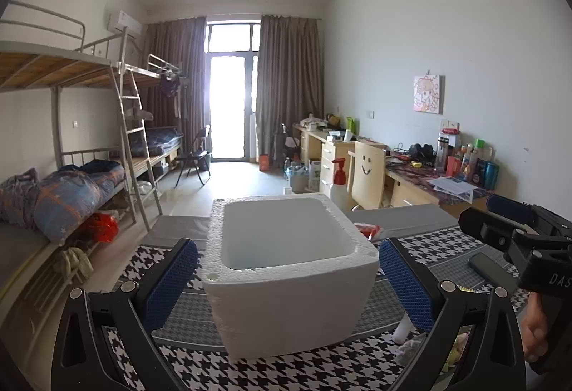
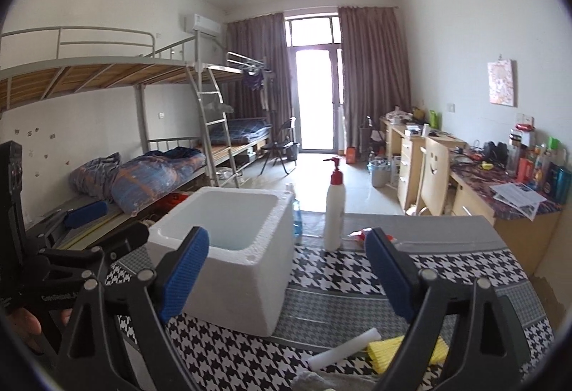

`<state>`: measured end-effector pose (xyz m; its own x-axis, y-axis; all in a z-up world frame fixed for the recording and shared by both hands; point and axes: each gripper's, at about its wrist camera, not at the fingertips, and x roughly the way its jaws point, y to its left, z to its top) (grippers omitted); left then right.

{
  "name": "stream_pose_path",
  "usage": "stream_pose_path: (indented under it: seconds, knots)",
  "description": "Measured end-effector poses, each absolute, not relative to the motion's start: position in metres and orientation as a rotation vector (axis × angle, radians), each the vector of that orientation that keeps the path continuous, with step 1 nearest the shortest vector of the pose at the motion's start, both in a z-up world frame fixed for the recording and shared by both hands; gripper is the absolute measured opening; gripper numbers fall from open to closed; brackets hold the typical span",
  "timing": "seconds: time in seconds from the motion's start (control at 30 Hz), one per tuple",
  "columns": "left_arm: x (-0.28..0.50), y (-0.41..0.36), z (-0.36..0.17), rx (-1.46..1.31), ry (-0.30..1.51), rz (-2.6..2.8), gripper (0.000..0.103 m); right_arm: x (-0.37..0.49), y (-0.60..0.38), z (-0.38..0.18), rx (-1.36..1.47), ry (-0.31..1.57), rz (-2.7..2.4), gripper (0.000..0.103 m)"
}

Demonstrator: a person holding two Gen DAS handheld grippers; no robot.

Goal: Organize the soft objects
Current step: 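Move both open tools back from the box toward the remaining pile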

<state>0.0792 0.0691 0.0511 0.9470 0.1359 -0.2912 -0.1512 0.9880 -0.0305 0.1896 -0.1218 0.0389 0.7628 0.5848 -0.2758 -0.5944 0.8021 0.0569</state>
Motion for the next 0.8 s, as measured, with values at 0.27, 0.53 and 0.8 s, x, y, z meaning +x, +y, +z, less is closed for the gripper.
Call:
stream_pose_path:
  seconds: [0.27, 0.53, 0.8]
  knots:
    - [0.078, 0.057, 0.045, -0.030, 0.285, 0.104, 0.102, 0.187, -0.139, 0.032, -0.012, 0.293, 0.583, 0.092]
    - [0.079, 0.047, 0.039, -0.029, 0.292, 0.078, 0.102, 0.179, -0.155, 0.024, 0.007, 0.286, 0.545, 0.092]
    - [0.081, 0.038, 0.035, -0.022, 0.297, 0.033, 0.102, 0.178, -0.164, 0.018, 0.020, 0.297, 0.519, 0.092]
